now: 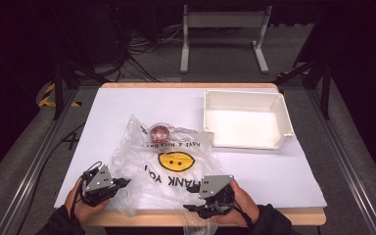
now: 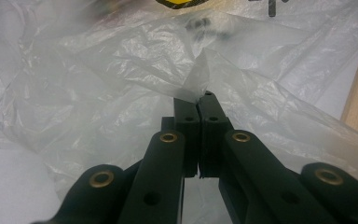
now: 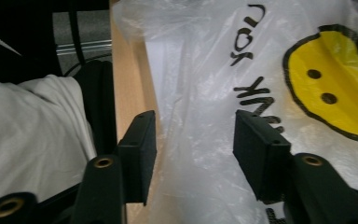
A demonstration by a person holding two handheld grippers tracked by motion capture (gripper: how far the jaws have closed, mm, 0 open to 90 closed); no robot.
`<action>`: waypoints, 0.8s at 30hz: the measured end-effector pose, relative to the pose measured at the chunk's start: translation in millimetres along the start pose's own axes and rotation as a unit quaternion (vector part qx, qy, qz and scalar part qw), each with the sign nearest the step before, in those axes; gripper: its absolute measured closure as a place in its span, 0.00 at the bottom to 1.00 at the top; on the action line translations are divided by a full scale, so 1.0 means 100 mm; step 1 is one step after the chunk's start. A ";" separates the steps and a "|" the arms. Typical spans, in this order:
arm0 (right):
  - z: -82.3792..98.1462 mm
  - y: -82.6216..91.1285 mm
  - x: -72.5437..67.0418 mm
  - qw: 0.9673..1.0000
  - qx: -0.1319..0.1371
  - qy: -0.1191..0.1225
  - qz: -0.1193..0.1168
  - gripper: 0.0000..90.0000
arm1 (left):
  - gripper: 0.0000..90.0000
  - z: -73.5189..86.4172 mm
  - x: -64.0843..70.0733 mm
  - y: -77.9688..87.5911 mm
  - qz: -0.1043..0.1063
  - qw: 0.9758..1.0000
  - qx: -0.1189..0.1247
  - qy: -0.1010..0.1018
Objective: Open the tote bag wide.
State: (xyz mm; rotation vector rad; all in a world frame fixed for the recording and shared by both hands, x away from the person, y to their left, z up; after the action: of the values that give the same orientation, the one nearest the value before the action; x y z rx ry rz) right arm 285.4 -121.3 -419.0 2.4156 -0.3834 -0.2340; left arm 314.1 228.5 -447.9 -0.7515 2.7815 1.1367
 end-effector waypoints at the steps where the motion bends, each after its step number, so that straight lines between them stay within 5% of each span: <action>1: 0.02 -0.05 -0.02 1.000 -0.011 0.003 0.002 0.48 | 0.99 0.00 0.00 0.00 -0.001 1.000 0.001 0.002; 7: 0.08 -0.16 -0.02 0.998 -0.047 0.025 0.027 0.57 | 0.99 -0.01 -0.02 0.02 -0.007 1.000 0.005 0.003; 11: 0.12 -0.17 0.06 0.996 -0.054 0.030 0.057 0.91 | 0.99 0.00 -0.03 0.05 -0.011 1.000 0.007 0.003; 13: 0.12 -0.15 0.10 0.996 -0.051 0.025 0.067 0.98 | 0.99 0.01 -0.05 0.06 -0.014 1.000 0.008 0.004; 20: 0.00 -0.08 0.21 0.994 -0.010 0.018 0.109 1.00 | 0.98 0.02 -0.07 0.12 -0.026 1.000 0.012 0.012; 24: -0.11 -0.03 0.24 0.992 0.022 0.017 0.120 1.00 | 0.86 0.00 -0.08 0.15 -0.038 0.999 0.022 0.019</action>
State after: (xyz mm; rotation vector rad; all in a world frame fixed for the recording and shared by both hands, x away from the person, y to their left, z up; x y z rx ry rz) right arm 311.5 -120.3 -414.5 2.3855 -0.6644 -0.0790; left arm 314.5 241.3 -436.3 -0.8752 2.7718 1.0566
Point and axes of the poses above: each handheld gripper's, and its own axes: y roughly backward along the jaws, z roughly out of its underside, x roughly to its right, the point moved 1 cm from there along -y, roughly forward along the jaws, and after that the axes turned 9 degrees about -y, right-handed, at the moved point
